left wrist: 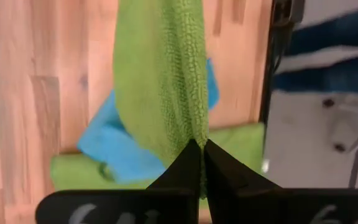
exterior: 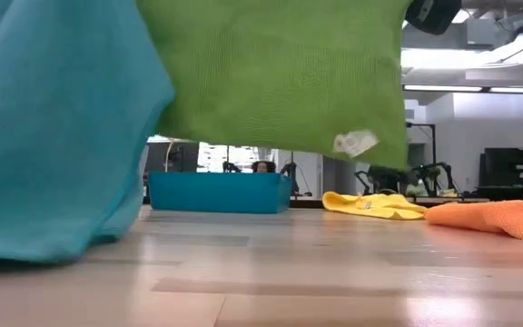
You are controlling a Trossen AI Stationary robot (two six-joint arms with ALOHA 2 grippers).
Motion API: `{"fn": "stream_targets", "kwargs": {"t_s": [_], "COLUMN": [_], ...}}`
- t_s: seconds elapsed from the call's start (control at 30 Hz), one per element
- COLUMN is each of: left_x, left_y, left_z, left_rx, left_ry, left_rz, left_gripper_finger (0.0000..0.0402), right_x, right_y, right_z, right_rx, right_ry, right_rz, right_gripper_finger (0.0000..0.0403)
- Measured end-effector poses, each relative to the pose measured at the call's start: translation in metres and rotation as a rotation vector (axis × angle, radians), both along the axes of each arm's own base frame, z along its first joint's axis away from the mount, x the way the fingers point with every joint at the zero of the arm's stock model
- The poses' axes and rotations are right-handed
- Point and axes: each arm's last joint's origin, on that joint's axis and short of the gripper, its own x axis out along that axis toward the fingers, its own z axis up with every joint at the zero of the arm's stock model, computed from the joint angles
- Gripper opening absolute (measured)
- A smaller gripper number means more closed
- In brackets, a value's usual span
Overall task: Fold microfiber towels
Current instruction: Fold the right green towel
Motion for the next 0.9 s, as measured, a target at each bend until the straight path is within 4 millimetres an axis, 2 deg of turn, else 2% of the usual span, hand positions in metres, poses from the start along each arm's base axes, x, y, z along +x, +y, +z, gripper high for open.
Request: {"fn": "stream_targets", "kwargs": {"t_s": [0.1, 0.23, 0.37, 0.47, 0.57, 0.63, 0.77, 0.9], "left_x": [0.002, 0.013, 0.028, 0.034, 0.035, 0.037, 0.040, 0.043], "left_y": [0.004, 0.023, 0.051, 0.076, 0.097, 0.106, 0.107, 0.088], "left_z": [-0.017, -0.049, -0.085, -0.106, -0.114, -0.114, -0.114, -0.120], "left_rx": [0.127, 0.326, 0.463, 0.614, 0.750, 0.772, 0.721, 0.630], "left_ry": [0.010, 0.026, 0.016, 0.026, 0.041, 0.028, -0.001, -0.052], "left_rz": [-0.050, -0.068, -0.075, -0.038, 0.040, 0.102, 0.143, 0.120], "left_gripper_finger": [0.0000, 0.0000, 0.0000, 0.0000, 0.0000, 0.0000, 0.0000, 0.0000], "right_x": [0.004, 0.007, 0.009, 0.009, 0.010, 0.008, 0.005, 0.001], "right_y": [-0.005, -0.014, -0.033, -0.050, -0.063, -0.068, -0.069, -0.054], "right_z": [-0.005, -0.016, -0.031, -0.033, -0.031, -0.028, -0.027, -0.032], "right_rx": [-0.020, -0.086, -0.227, -0.367, -0.446, -0.460, -0.454, -0.426], "right_ry": [0.033, 0.125, 0.253, 0.288, 0.282, 0.274, 0.278, 0.288], "right_rz": [-0.016, -0.025, -0.098, -0.192, -0.236, -0.252, -0.267, -0.240], "right_gripper_finger": [0.0008, 0.0008, 0.0008, 0.0009, 0.0009, 0.0009, 0.0009, 0.0009]}}
